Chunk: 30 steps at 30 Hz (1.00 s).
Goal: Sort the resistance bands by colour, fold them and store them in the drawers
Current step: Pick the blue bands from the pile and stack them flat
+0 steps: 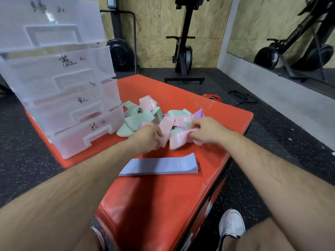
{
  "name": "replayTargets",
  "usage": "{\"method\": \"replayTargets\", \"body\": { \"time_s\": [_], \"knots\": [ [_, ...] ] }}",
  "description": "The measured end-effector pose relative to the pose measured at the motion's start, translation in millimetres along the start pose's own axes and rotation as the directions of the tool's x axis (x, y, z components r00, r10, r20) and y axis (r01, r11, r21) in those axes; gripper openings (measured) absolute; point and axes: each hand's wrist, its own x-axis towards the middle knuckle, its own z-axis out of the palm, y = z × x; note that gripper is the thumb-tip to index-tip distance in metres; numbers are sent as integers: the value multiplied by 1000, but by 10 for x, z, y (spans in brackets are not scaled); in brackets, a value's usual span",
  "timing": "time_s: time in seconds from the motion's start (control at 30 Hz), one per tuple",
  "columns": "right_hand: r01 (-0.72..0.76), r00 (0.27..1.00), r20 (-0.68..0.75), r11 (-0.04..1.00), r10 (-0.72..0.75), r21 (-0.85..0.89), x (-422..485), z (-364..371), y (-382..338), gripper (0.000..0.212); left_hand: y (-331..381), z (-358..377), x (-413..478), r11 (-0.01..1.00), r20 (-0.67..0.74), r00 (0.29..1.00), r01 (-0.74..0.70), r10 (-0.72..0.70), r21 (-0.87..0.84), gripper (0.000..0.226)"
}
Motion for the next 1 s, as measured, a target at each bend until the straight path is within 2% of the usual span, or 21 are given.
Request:
{"method": "replayTargets", "body": {
  "time_s": [0.1, 0.17, 0.23, 0.3, 0.33, 0.4, 0.47, 0.57, 0.63, 0.7, 0.8, 0.9, 1.0],
  "knots": [
    [11, 957, -283, 967, 64, 256, 96, -102, 15, 12, 82, -58, 91, 994, -241, 970, -56, 32, -92, 18],
    [31, 914, -394, 951, 98, 308, 157, -124, 36, 12, 133, -84, 123, 985, -277, 960, -86, 42, -147, 24],
    [-2, 941, -325, 962, 94, 271, 209, -96, 59, 21, 132, -60, 149, 993, -162, 983, -103, 91, -64, 30],
    [-52, 991, -116, 988, 70, 144, 212, -25, 79, 41, 80, 6, 148, 982, -62, 994, -76, 88, 175, 28],
    [-51, 997, -50, 995, 55, 82, 212, 14, 92, 47, 44, 20, 146, 972, -66, 997, -21, 38, 236, 29],
    [-36, 998, -43, 998, 38, 46, 243, 66, 111, 50, -11, -23, 163, 973, -150, 986, 103, -72, 208, 34],
    [-43, 993, -103, 997, 49, 67, 304, 96, 92, 47, -108, -60, 254, 974, -224, 965, 174, -139, 143, 52],
    [-39, 991, -129, 996, 28, -81, 437, 167, -18, 47, -256, -67, 415, 947, -158, 961, 257, -228, 195, 88],
    [-20, 995, -99, 987, 4, -159, 489, 201, -119, 53, -309, -32, 506, 932, -94, 961, 275, -260, 235, 95],
    [-6, 996, -88, 981, -11, -192, 592, 235, -202, 56, -315, -1, 602, 936, -88, 959, 283, -270, 211, 84],
    [37, 995, -85, 971, -59, -236, 727, 318, -296, 60, -316, 65, 698, 964, -204, 955, 241, -214, 116, 45],
    [92, 994, -34, 965, -104, -247, 827, 355, -395, 72, -264, 118, 663, 999, -211, 977, 35, -37, -17, 21],
    [143, 989, 67, 971, -133, -190, 899, 325, -489, 93, -113, 70, 578, 986, -128, 983, -143, 130, -91, 27]
  ]
}}
